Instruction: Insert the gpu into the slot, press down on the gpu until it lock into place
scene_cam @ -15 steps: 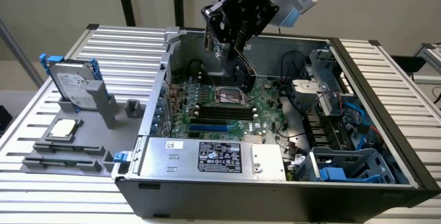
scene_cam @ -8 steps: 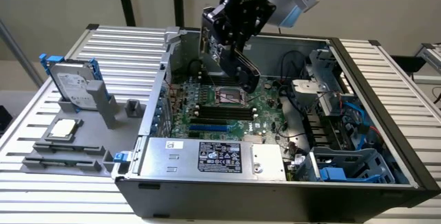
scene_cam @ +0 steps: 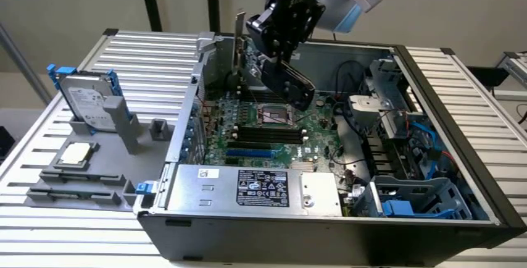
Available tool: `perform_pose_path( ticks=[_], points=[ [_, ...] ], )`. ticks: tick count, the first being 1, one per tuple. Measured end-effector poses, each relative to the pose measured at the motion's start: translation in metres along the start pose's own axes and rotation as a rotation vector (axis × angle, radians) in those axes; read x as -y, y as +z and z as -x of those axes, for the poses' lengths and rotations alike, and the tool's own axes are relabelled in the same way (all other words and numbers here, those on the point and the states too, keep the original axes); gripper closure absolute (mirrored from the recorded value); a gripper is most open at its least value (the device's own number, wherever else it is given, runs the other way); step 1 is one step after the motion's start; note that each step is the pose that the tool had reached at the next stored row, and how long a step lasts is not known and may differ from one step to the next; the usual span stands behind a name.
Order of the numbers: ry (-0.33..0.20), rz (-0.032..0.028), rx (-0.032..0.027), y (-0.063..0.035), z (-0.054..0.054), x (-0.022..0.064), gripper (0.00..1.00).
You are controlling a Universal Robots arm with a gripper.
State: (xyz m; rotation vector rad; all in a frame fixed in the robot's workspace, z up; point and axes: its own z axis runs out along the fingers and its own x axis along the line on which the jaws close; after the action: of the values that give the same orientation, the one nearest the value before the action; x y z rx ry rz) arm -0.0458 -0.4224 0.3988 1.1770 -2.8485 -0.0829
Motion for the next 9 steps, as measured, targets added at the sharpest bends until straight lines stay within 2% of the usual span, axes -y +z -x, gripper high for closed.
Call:
perform_pose_path(
  ticks=[9],
  points=[
    [-0.164,-0.0086,-0.0087,0.0025,0.0001,0.0002,0.74]
  ],
)
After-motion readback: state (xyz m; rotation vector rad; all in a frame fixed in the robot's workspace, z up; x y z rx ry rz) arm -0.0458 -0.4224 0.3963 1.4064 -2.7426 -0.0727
